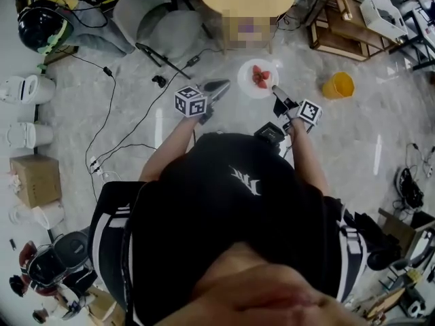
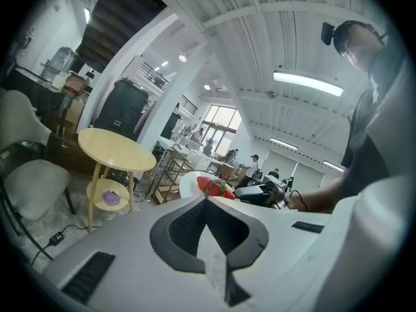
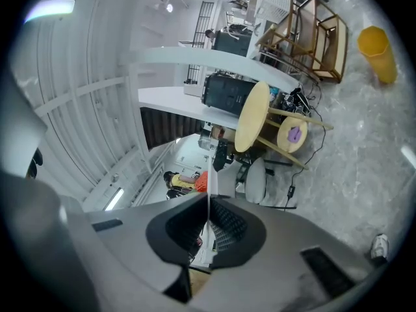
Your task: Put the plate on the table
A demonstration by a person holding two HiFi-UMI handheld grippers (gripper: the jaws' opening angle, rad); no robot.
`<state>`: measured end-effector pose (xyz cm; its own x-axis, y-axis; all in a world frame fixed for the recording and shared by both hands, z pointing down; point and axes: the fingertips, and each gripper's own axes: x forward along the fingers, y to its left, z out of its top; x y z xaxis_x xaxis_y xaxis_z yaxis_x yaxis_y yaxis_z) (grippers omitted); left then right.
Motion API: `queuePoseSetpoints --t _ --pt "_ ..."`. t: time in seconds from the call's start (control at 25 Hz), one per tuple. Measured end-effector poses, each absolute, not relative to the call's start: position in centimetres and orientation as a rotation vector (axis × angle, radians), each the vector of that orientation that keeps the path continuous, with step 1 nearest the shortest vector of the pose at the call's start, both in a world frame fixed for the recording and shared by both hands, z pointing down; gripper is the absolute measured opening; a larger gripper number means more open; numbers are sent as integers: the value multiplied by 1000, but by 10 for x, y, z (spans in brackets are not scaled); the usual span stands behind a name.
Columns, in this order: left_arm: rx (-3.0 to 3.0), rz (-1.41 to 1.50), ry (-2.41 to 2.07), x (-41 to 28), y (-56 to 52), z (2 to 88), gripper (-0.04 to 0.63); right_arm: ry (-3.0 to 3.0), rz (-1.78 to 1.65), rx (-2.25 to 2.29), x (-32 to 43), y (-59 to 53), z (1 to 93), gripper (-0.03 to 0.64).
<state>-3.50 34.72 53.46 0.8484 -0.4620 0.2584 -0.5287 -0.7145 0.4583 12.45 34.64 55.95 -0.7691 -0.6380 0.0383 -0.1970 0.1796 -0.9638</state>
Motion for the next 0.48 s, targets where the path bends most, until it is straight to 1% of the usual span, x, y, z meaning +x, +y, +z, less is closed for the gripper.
queuePoseSetpoints --t 0.48 --pt "2472 171 -795 -27 343 536 2 2094 -1618 -734 144 335 557 12"
